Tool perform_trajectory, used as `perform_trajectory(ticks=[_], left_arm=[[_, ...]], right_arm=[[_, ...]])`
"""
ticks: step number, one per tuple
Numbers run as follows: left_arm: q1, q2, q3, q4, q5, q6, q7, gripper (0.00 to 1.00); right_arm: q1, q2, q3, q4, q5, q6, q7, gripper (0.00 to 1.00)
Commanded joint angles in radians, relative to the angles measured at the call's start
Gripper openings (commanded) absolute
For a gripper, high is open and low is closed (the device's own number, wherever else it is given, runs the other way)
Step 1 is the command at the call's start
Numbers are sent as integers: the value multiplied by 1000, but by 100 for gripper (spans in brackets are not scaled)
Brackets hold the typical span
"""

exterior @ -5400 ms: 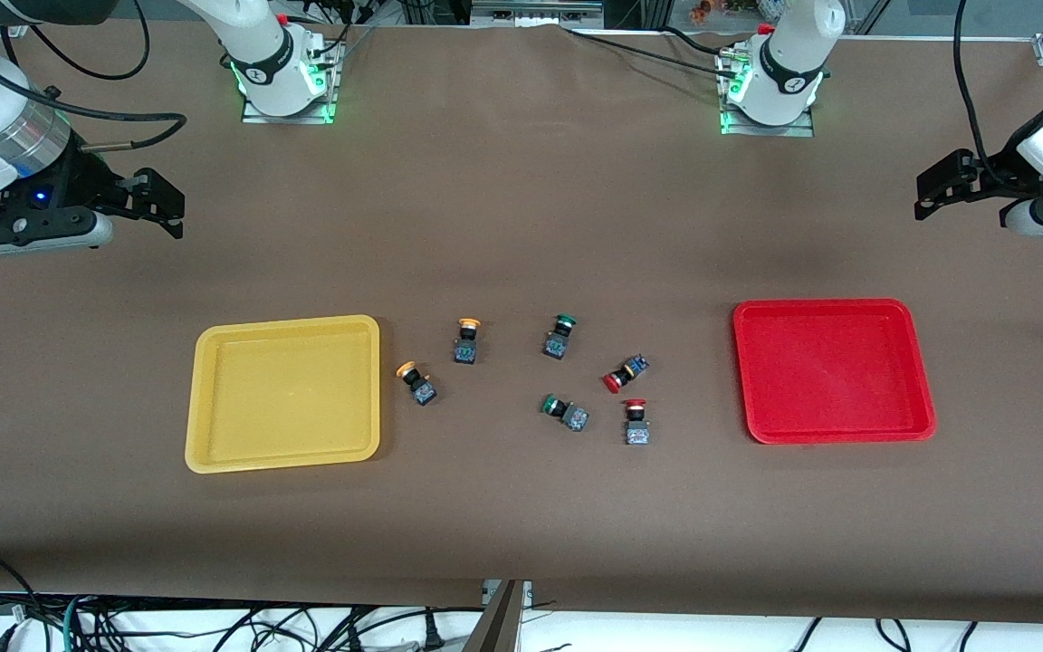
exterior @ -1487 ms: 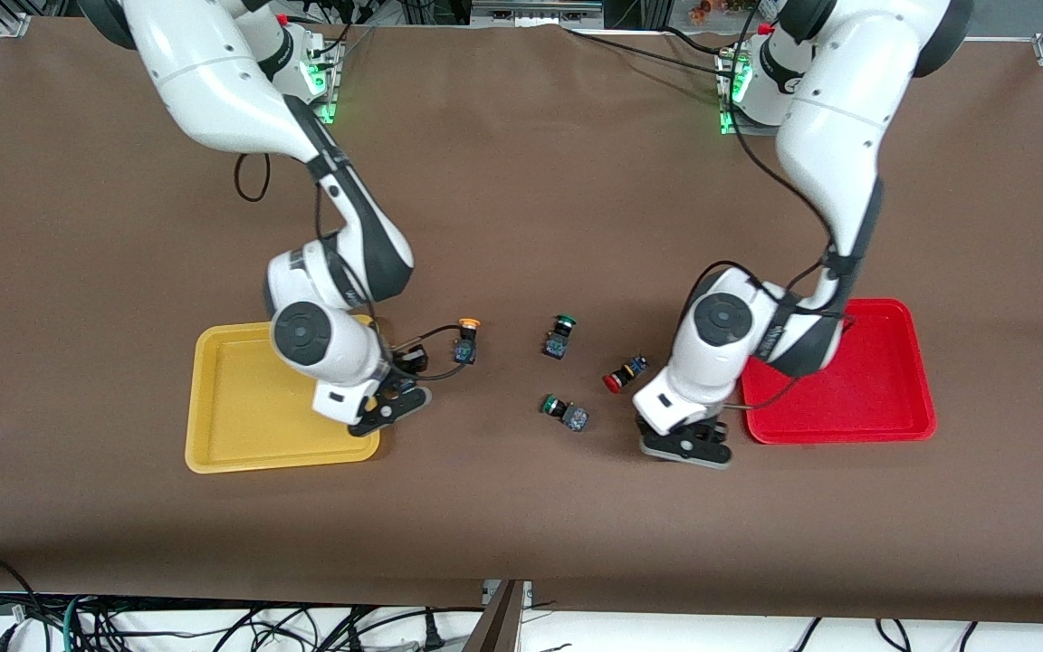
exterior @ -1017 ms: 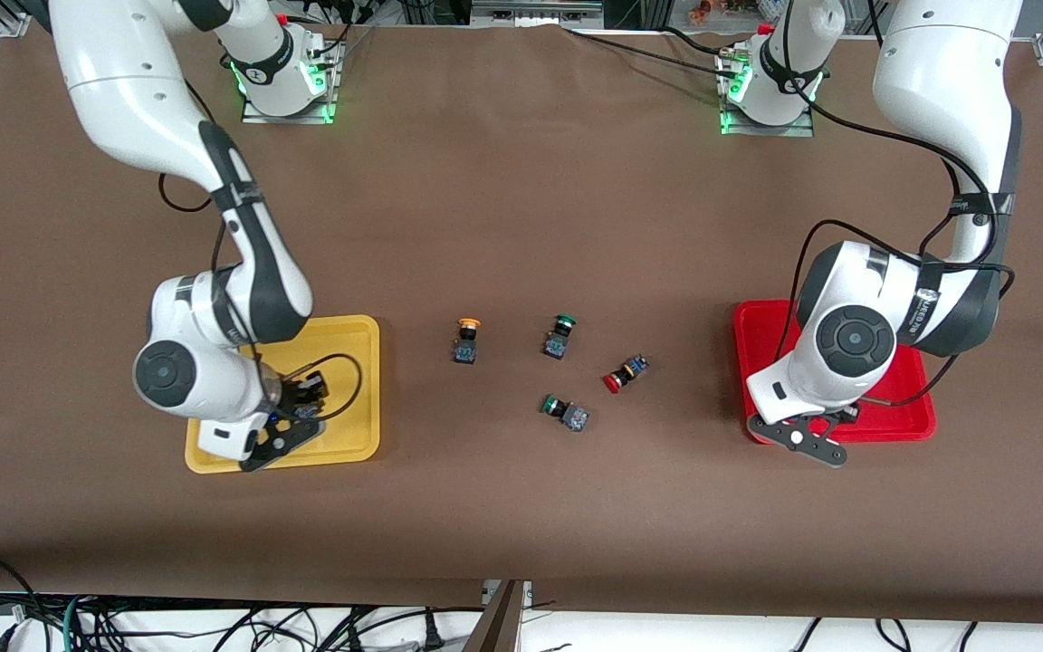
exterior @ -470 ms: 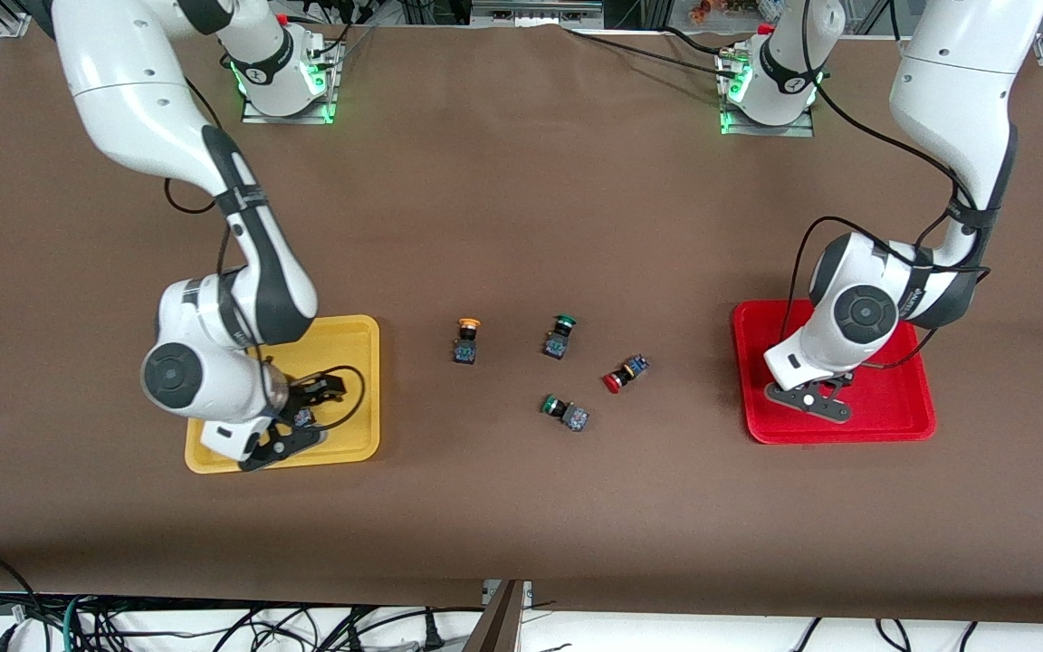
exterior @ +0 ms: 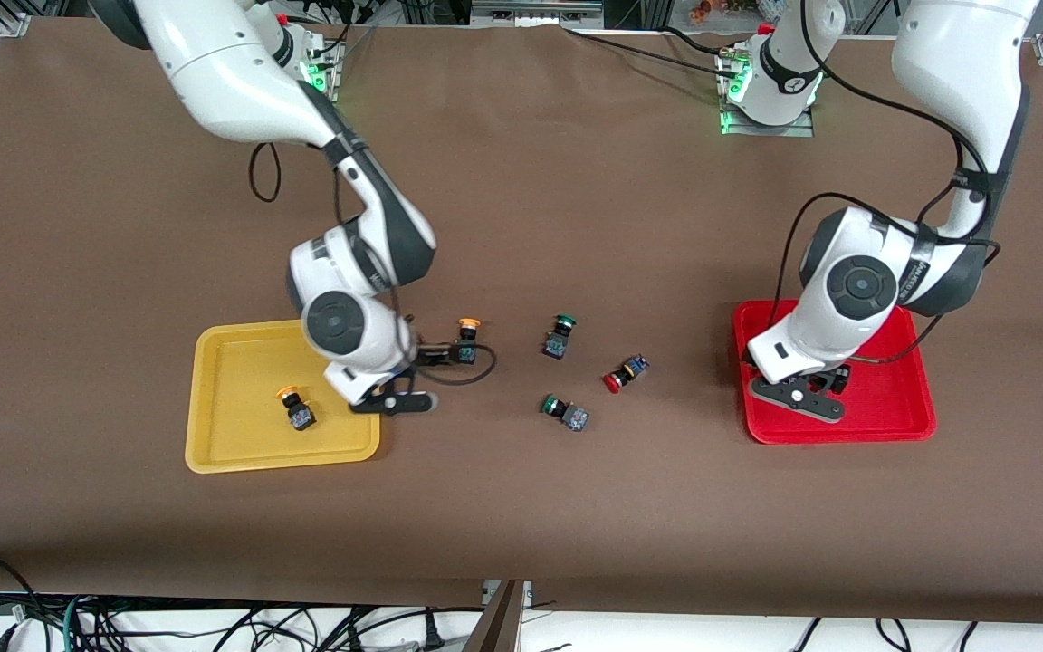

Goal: Place red and yellow buttons in trays
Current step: 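Release both buttons into the trays and reach back toward the remaining buttons, then grasp a second red button with the left gripper while the right grasps orange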

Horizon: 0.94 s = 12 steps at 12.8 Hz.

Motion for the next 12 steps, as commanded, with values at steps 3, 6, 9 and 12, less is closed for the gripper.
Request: perform_trajectory(ticks=[3, 6, 9, 12], left_arm=[[-72, 80, -111, 41, -27, 24, 61, 100], [-106, 147, -109, -6, 5, 240, 101, 100], [-108, 198, -109, -46, 35, 364, 138, 100], [-99, 232, -109, -46, 111, 374, 138, 100]], right_arm=[[65, 11, -1, -138, 25, 201, 189, 91], [85, 17, -3, -154, 23, 228, 199, 65], [45, 5, -8, -143, 17, 175, 86, 0], [-19, -55, -11, -125, 2, 37, -58, 0]])
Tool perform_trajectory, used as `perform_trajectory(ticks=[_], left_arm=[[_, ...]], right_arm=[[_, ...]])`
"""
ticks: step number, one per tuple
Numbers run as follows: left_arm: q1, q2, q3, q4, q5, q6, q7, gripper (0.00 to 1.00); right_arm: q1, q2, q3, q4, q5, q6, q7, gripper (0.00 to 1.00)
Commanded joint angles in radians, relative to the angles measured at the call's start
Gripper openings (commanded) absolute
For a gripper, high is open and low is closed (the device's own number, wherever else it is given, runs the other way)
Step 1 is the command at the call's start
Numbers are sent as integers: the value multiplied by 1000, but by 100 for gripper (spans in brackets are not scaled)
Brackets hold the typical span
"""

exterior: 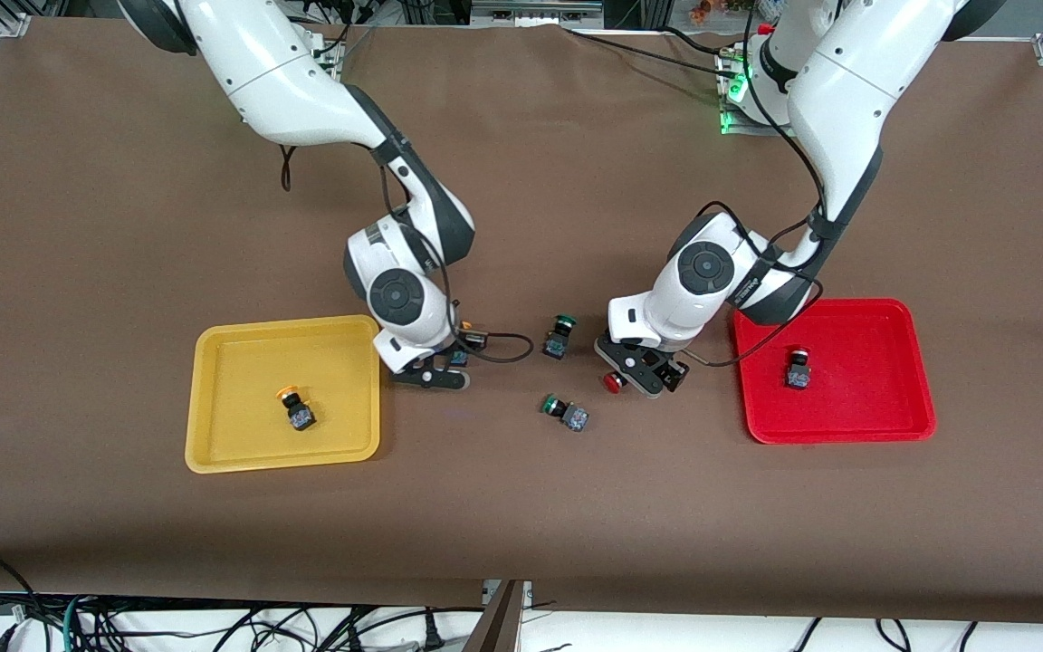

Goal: Place red and yellow buttons in trays
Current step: 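Grasp a second red button with the left gripper while the right grasps orange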

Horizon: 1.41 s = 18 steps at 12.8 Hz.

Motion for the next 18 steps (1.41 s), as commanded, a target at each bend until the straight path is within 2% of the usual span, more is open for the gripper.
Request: perform_trajectory(ticks=[1, 2, 3, 4, 6, 7, 8, 9, 11, 12, 13, 14, 15, 17, 18], left_arm=[[14, 13, -5, -5, 61, 33, 19, 100], [5, 13, -5, -5, 61, 39, 21, 76], [-2, 14, -5, -5, 75, 39, 22, 60], [0, 14, -5, -5, 90, 39, 24, 40], [0, 14, -5, -5, 92, 38, 22, 12], [4, 5, -5, -5, 92, 32, 22, 1], [15, -13, -7, -5, 92, 27, 22, 0], [27, -47, -7, -5, 92, 6, 22, 0], [46, -140, -10, 9, 83, -153, 22, 0], [57, -192, -8, 12, 83, -256, 24, 1], [79, -237, -7, 12, 83, -345, 27, 2], [113, -265, -4, 12, 95, -429, 30, 12], [139, -274, 8, 10, 112, -486, 94, 9], [266, -274, 10, 10, 203, -490, 255, 9], [323, -263, 8, 1, 198, -491, 274, 9]], right_arm=[[-77, -78, 7, 50, -7, -178, -150, 0], [-112, -81, 6, 100, -9, -266, -258, 0], [-144, -84, -6, 123, -22, -323, -376, 0], [-157, -84, -28, 121, -73, -317, -478, 0], [-189, -73, -69, 70, -102, -205, -595, 0], [-209, -69, -69, 52, -93, -161, -612, 7], [-218, -52, -66, 44, -78, -141, -609, 11], [-220, -47, -68, 44, -41, -141, -604, 11], [-218, -44, -66, 39, -7, -143, -600, 15], [-220, -41, -66, 39, -7, -143, -600, 44], [-218, -41, -66, 39, -7, -141, -600, 99], [-220, -43, -68, 44, -7, -146, -600, 100], [-218, -50, -71, 47, -10, -150, -601, 100], [-226, -75, -76, 53, -27, -150, -623, 100], [-226, -83, -95, 55, -33, -152, -641, 100]])
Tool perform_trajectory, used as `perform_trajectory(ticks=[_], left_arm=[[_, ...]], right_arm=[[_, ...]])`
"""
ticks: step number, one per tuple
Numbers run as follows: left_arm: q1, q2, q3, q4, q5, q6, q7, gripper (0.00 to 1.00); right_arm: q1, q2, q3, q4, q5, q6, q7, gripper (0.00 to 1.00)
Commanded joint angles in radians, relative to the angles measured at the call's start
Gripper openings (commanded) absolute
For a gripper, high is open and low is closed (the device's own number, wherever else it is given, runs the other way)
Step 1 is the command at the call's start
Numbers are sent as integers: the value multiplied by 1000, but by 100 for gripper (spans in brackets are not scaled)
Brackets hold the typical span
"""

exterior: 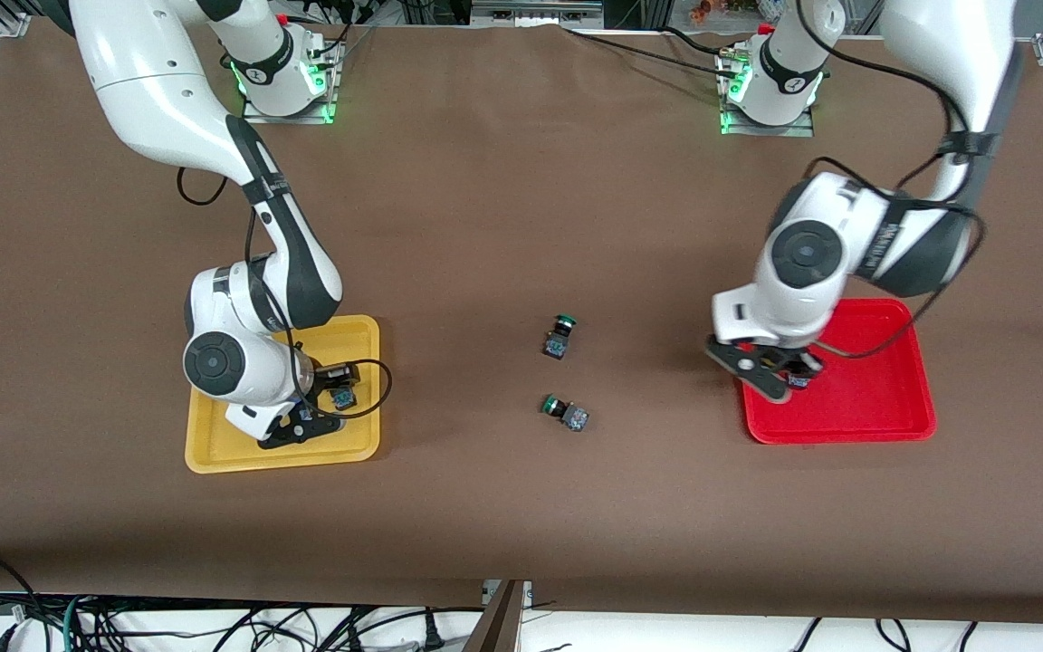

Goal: Place red and yellow buttons in trays
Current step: 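Lower the red button into the red tray while the right gripper releases orange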

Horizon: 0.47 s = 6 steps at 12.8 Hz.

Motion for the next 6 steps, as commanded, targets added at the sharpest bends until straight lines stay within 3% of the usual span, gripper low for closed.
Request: perform_trajectory(ticks=[1, 3, 6], left_arm=[[139, 25, -11, -44, 31, 7, 87, 9], [233, 65, -13, -48, 22, 24, 72, 9], [263, 116, -14, -57, 15, 91, 9, 12]], right_arm=[[-8, -67, -22, -9, 7, -12, -37, 100], [11, -153, -19, -8, 1, -107, 19, 100], [16, -301, -18, -19, -2, -243, 162, 100]])
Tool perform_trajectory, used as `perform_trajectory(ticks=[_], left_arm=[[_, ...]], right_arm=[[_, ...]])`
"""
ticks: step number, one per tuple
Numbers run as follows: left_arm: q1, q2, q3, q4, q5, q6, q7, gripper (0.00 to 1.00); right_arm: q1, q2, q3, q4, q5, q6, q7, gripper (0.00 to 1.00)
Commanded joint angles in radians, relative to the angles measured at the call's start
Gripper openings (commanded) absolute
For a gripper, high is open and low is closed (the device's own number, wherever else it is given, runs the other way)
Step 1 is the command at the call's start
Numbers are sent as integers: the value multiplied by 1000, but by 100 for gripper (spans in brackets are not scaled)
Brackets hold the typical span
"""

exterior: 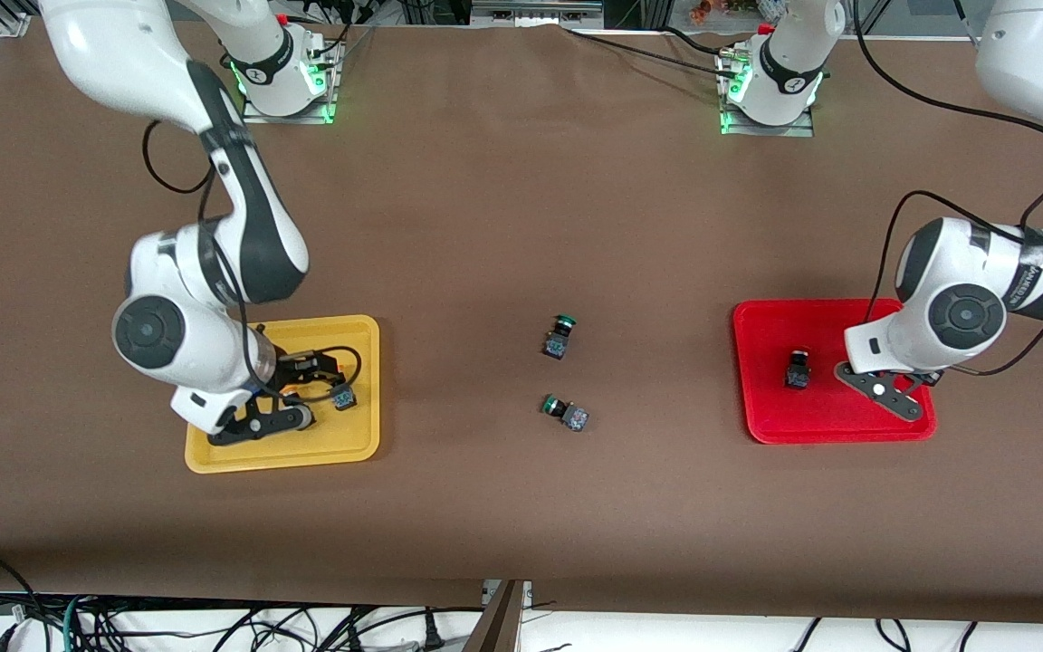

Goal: Place red and yellow buttons in trays

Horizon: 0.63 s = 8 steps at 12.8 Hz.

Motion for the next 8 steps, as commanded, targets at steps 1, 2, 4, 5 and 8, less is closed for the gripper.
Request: perform_trajectory(ticks=[1, 2, 4, 5, 8], left_arm=[[6, 20, -20, -25, 8, 36, -97, 13], [3, 16, -20, -47, 8, 53, -109, 15], [6, 23, -20, -50, 8, 70, -129, 39], [6, 22, -20, -45, 8, 67, -122, 99], [8, -82, -64, -36, -47, 5, -128, 100]], right_arm=[[4, -171, 1, -48, -4, -147, 103, 100], [4, -231, -2, -58, -4, -207, 106, 100], [-1, -342, -42, -80, -5, -305, 91, 100], [-1, -392, -64, -130, -5, -313, 79, 100], [-2, -483, -82, -260, -8, -272, 68, 100]])
